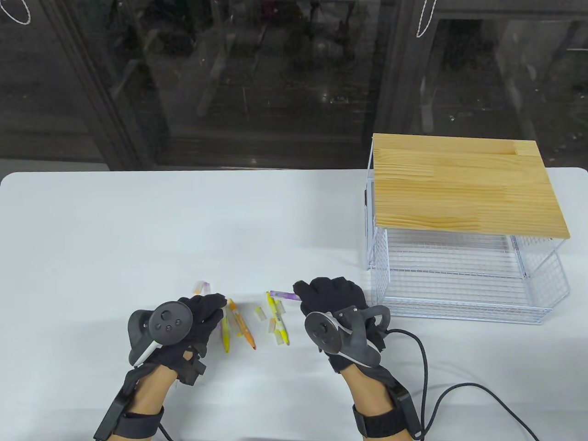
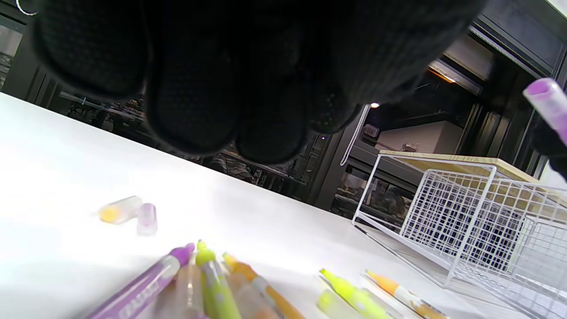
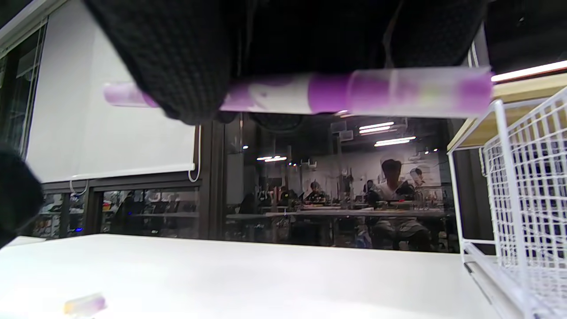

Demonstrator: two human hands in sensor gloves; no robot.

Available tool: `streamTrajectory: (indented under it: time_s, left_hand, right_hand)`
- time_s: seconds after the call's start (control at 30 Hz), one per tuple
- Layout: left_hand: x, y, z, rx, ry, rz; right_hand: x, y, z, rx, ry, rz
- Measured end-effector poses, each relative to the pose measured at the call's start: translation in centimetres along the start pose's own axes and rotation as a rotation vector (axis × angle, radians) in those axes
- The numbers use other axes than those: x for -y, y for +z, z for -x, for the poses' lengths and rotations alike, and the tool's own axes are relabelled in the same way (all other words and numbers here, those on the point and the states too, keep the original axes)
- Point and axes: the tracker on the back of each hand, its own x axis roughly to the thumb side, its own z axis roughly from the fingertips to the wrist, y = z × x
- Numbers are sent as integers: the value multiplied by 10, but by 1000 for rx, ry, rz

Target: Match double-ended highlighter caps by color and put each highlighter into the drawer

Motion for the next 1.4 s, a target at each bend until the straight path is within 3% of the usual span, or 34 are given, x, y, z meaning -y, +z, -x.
streamTrajectory:
  time_s: [0.6,1.1,1.4]
  left_hand:
    - [-2,0,1,-18,17,23]
    - [-3,1,4,-33,31,30]
    - [-5,1,6,-45,38,30]
  right_hand:
    - [39,9,64,-229,9,184]
    - [27,15,116,-417,-10,133]
    - [30,18,127,-453,-29,144]
